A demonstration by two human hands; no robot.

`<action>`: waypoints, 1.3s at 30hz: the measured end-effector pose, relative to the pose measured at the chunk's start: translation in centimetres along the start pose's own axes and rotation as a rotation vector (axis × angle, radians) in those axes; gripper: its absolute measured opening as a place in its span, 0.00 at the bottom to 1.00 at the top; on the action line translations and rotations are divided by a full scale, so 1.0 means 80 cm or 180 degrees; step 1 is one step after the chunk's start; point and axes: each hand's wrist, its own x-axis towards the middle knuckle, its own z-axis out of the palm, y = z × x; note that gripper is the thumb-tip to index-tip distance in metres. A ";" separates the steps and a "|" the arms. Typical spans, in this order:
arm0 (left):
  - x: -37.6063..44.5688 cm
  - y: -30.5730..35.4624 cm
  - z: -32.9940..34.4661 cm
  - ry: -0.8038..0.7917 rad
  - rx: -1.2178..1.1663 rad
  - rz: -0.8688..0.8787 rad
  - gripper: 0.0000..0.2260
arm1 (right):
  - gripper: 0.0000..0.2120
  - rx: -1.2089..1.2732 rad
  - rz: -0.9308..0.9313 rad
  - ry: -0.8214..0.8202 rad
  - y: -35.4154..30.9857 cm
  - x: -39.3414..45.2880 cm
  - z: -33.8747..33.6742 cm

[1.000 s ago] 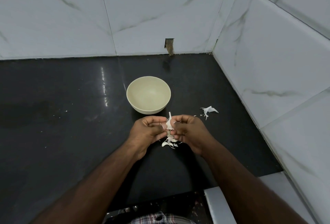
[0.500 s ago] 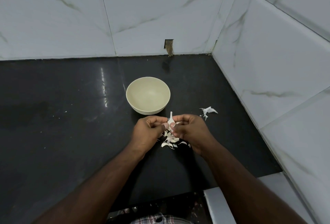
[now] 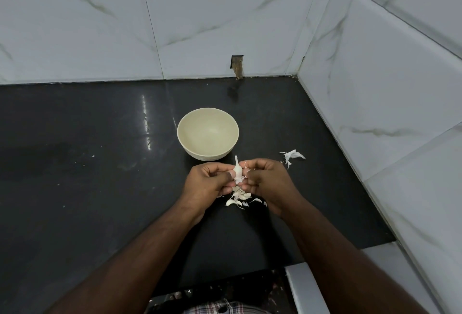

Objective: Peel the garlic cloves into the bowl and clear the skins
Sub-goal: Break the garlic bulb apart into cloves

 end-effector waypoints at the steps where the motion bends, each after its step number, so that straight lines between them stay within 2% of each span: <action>1: 0.000 0.000 0.001 0.0002 -0.0036 -0.0025 0.05 | 0.08 -0.0042 0.0012 -0.0063 -0.001 0.000 0.000; 5: -0.001 0.001 0.000 -0.0105 -0.0119 -0.0105 0.04 | 0.07 -0.0198 -0.0036 -0.0121 0.001 0.001 -0.002; 9: 0.000 0.000 -0.001 -0.0133 -0.0283 -0.0179 0.05 | 0.01 0.0083 -0.0027 -0.0198 0.003 0.001 -0.002; 16: 0.000 -0.002 0.002 0.0094 -0.0622 -0.0250 0.04 | 0.04 0.0292 -0.0018 -0.0114 0.006 0.000 0.002; 21: 0.002 -0.004 0.001 0.0234 -0.0338 -0.0209 0.06 | 0.02 0.0301 0.0027 0.0027 0.007 0.001 -0.002; 27: 0.004 -0.008 0.001 -0.0103 -0.0083 -0.0153 0.06 | 0.06 0.0060 0.0063 -0.0043 0.010 0.001 -0.003; 31: 0.005 -0.009 0.000 -0.0113 -0.0114 -0.0095 0.06 | 0.07 -0.0007 0.0133 -0.0049 0.007 -0.002 0.002; 39: 0.005 -0.012 -0.005 -0.0114 -0.0214 -0.0070 0.03 | 0.06 0.0491 0.0463 -0.0204 0.004 -0.006 0.005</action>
